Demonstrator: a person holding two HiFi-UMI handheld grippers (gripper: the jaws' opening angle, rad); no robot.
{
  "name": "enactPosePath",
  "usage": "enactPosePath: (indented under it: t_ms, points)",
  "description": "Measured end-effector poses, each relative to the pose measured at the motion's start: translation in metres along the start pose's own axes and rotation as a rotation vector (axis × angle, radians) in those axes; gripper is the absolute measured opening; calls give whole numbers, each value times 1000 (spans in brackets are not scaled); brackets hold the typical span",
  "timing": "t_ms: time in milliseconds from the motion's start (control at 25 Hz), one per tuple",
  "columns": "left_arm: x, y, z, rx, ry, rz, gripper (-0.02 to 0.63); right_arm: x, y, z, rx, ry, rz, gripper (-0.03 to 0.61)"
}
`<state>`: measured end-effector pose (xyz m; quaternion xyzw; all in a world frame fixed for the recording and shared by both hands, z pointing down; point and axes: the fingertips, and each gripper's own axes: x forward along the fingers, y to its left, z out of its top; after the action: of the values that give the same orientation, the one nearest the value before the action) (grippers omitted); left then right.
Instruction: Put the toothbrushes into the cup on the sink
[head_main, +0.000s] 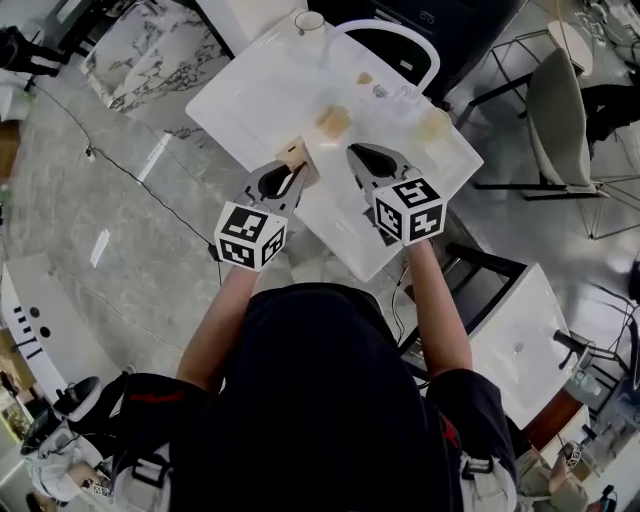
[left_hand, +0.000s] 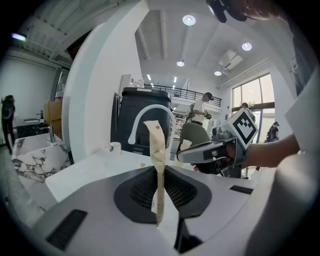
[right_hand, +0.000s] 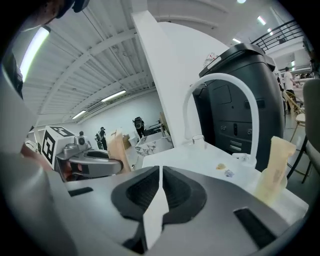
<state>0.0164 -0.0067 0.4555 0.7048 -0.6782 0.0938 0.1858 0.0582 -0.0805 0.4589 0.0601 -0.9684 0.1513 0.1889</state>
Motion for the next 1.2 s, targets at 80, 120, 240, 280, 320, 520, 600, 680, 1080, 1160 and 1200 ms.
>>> enactPosePath:
  t_ms: [80, 120, 240, 280, 320, 520, 600, 680, 1080, 1160, 1200]
  points:
    - [-16, 18, -4, -15, -6, 25, 44, 14, 16, 1, -11, 9, 13, 46]
    - [-24, 27, -6, -21, -10, 36, 44, 21, 24, 3, -16, 13, 18, 46]
    - [-47, 54, -6, -32, -23, 63, 44, 41, 48, 9, -35, 24, 35, 46]
    - [-54, 64, -5, -36, -28, 73, 44, 48, 56, 12, -42, 27, 41, 46]
    - [-61, 73, -5, -41, -33, 82, 44, 55, 63, 14, -48, 30, 46, 46]
    - [-87, 114, -8, -55, -52, 104, 44, 92, 90, 25, -69, 43, 55, 46]
    - [-96, 130, -10, -65, -56, 108, 45, 107, 98, 29, -66, 45, 52, 46]
    - [-107, 147, -14, -77, -60, 114, 44, 124, 107, 33, -57, 49, 51, 46]
    - [-154, 247, -21, -136, -85, 145, 44, 219, 169, 46, -67, 93, 92, 46]
    - [-161, 261, -22, -132, -88, 142, 44, 231, 179, 48, -71, 98, 91, 46]
    - [-166, 268, -23, -133, -92, 143, 44, 237, 184, 49, -76, 100, 90, 46]
